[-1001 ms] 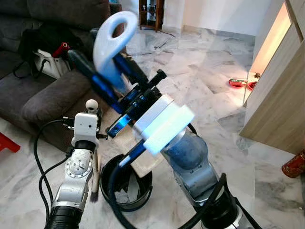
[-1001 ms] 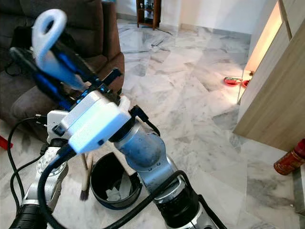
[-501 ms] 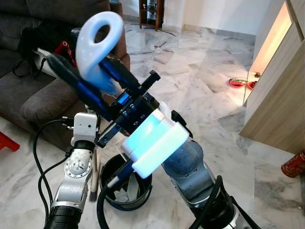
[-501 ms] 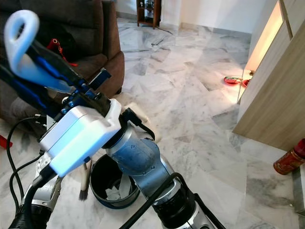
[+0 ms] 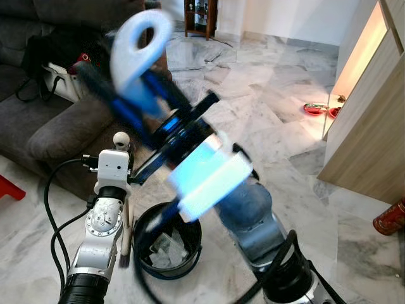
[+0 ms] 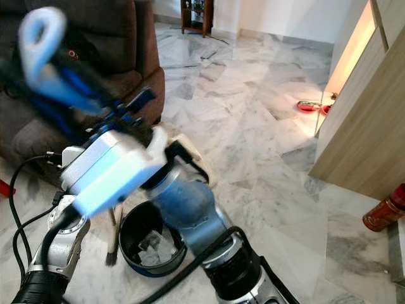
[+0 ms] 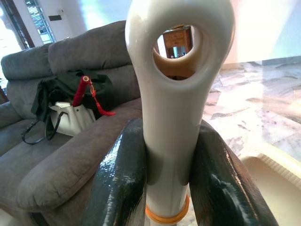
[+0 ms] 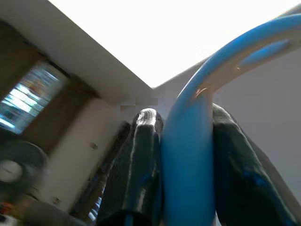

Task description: Sweep floor

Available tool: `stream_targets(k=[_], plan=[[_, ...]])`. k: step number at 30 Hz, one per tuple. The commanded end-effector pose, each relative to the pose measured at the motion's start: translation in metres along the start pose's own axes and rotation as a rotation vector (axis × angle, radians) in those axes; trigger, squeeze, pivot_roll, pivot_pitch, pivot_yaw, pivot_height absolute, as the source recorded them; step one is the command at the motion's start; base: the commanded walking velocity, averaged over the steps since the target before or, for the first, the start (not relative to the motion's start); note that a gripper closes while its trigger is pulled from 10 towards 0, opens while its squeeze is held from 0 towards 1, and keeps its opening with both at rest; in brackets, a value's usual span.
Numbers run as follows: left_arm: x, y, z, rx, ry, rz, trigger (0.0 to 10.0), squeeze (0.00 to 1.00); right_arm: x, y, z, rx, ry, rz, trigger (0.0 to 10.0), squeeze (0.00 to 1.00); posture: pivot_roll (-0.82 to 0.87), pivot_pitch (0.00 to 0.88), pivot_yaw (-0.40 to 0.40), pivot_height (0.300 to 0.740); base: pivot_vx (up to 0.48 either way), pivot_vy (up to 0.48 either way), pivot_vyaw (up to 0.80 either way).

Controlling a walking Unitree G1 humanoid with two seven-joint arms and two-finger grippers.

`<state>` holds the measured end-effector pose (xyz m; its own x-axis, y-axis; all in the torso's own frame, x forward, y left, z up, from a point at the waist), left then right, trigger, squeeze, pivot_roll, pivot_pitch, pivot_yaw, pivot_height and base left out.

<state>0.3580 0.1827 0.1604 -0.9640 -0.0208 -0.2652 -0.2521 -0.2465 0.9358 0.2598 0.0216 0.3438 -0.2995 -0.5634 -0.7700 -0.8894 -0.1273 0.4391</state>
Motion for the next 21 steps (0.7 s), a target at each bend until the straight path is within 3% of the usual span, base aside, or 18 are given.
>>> stream_targets(k=[1,8,10,16,18,19,21], plan=[[-0.003,0.010,0.000,-0.011,-0.001,-0.049,10.0,0.00,0.004,-0.008,-0.026,0.062,-0.080,0.040,10.0,0.00,0.16,0.066,-0.003,0.740,0.000,0.000,0.00],[-0.001,0.011,-0.004,-0.005,-0.013,-0.048,10.0,0.00,0.045,-0.048,-0.089,0.262,-0.249,0.256,10.0,0.00,0.16,0.058,-0.002,0.740,0.000,0.000,0.00],[-0.001,0.011,-0.004,-0.005,-0.013,-0.047,10.0,0.00,0.052,-0.054,-0.097,0.277,-0.276,0.286,10.0,0.00,0.15,0.059,-0.003,0.740,0.000,0.000,0.00],[0.001,0.010,-0.004,-0.006,-0.015,-0.043,10.0,0.00,0.094,-0.081,-0.128,0.258,-0.414,0.432,10.0,0.00,0.16,0.059,-0.002,0.740,0.000,0.000,0.00],[0.002,0.009,-0.003,-0.007,-0.015,-0.039,10.0,0.00,0.122,-0.094,-0.146,0.174,-0.541,0.505,10.0,0.00,0.15,0.062,-0.003,0.740,0.000,0.000,0.00],[0.002,0.009,-0.003,-0.007,-0.015,-0.039,10.0,0.00,0.122,-0.094,-0.146,0.174,-0.541,0.505,10.0,0.00,0.15,0.062,-0.003,0.740,0.000,0.000,0.00],[0.004,0.008,-0.003,-0.007,-0.015,-0.036,10.0,0.00,0.149,-0.106,-0.155,0.116,-0.631,0.567,10.0,0.00,0.15,0.065,-0.004,0.740,0.000,0.000,0.00]])
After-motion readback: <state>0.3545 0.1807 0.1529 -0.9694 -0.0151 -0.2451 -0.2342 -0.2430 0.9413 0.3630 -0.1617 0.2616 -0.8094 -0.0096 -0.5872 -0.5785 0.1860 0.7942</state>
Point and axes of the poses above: a point about 5 cm out from each wrist's last joint towards the gripper, its own x axis pointing back from the gripper into the wrist, its own y axis along the axis of the wrist's last joint, z = x × y, the point moved 5 cm from there along -x, pointing out of the wrist towards the gripper
